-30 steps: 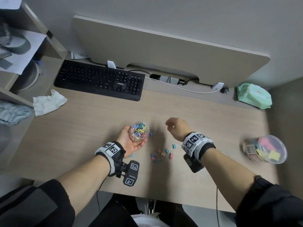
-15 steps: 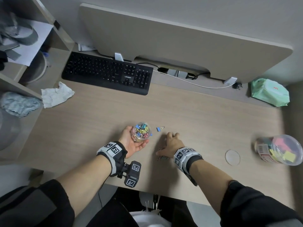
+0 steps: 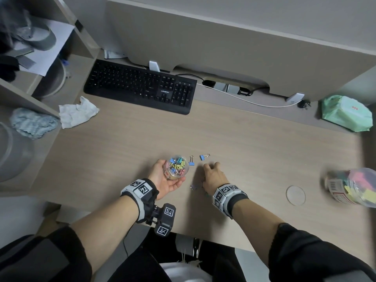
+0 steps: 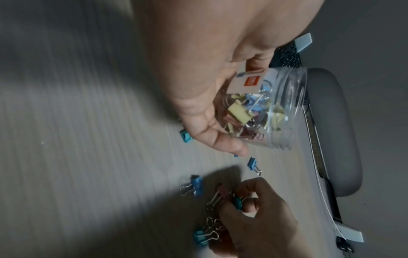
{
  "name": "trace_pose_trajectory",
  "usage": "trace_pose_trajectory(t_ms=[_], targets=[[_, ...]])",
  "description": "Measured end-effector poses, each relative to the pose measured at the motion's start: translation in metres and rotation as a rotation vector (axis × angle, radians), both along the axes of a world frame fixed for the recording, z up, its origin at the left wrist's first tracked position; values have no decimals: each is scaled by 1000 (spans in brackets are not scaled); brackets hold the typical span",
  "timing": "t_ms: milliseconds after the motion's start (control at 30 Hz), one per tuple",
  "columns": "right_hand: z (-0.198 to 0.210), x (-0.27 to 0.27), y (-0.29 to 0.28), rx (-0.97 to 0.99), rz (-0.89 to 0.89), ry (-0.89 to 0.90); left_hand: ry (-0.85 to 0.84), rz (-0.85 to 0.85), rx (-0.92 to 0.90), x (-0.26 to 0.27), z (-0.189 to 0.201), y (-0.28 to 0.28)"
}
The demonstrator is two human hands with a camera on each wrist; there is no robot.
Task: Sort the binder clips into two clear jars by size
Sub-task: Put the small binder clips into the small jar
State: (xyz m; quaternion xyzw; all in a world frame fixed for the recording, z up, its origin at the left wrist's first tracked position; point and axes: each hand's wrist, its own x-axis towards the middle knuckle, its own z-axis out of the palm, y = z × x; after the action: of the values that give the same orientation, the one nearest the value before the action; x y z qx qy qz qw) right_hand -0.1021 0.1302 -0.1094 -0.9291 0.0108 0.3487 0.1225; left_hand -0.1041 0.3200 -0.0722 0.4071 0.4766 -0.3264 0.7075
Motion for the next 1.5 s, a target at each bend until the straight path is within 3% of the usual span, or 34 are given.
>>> trace_pose_trajectory(t_ms=[200, 333, 633, 733, 967, 1267, 1500], targets=[[-3, 5, -4, 0, -57, 23, 3, -14, 9, -7, 1, -4], [2, 17, -17, 64, -242, 107, 12, -12, 11, -10, 1, -4], [19, 26, -45, 395, -651, 142, -1, -32, 10, -9, 4, -15], [34, 32, -43, 541, -689, 131, 0, -35, 1, -8, 4, -19], [81, 41, -8, 741, -512, 21, -6, -43, -20, -4, 9, -31], [96, 40, 14, 456, 12, -189, -73, -35, -66, 4, 21, -39], [104, 42, 17, 600, -56, -157, -91, 18, -90, 8, 22, -33]])
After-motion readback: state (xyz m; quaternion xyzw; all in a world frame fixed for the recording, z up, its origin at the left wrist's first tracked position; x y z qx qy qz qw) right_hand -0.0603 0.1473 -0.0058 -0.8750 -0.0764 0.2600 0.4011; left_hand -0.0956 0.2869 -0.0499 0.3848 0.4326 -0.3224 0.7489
